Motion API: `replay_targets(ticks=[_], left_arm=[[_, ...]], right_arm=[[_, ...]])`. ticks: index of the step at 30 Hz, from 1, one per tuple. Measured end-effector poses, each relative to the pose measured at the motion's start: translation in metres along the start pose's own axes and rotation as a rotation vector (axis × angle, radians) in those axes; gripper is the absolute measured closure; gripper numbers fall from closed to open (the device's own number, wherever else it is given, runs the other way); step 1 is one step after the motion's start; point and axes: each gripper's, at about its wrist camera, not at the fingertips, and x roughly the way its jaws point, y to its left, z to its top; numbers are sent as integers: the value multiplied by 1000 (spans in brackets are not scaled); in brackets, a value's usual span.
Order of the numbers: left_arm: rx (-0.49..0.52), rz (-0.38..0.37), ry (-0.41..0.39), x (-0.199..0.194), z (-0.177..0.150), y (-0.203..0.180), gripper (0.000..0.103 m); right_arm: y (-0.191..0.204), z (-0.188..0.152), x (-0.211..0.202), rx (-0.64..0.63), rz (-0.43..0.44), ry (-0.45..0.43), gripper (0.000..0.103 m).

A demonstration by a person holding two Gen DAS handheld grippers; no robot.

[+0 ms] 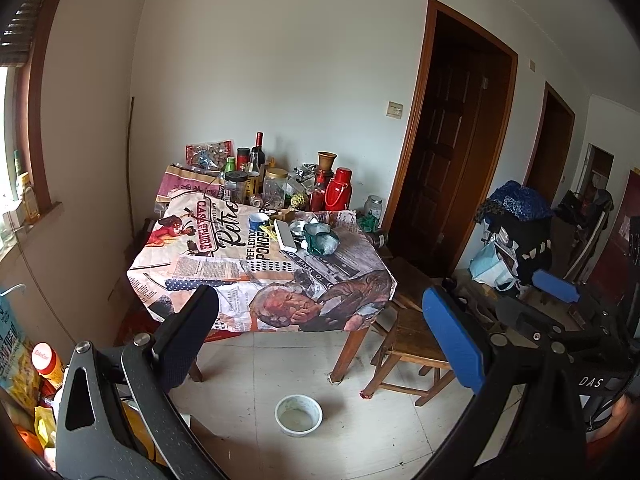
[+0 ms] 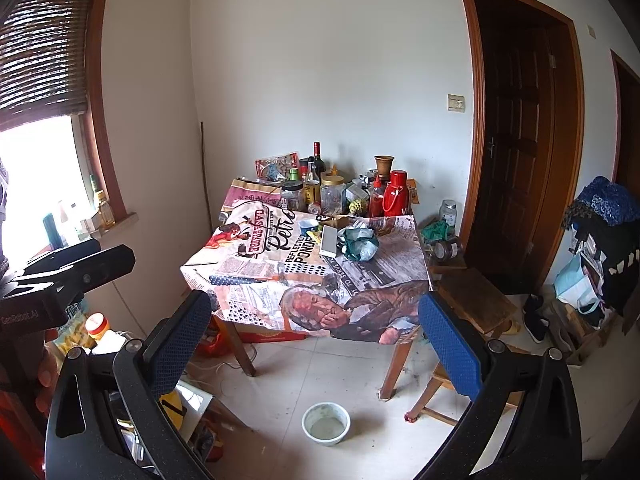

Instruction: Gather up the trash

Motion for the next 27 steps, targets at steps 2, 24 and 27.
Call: replay_targets(ticks=[2, 24, 27], left_arm=[[1, 2, 1, 1, 0, 0, 0], [18, 16, 10, 9, -4, -12, 0], [20, 17, 9, 9, -3, -14, 1]], right_arm=[[1, 0, 0, 0, 1, 0, 0], [-1, 1, 4, -5, 11, -1, 0], [-5, 1, 5, -3, 11, 1, 0]])
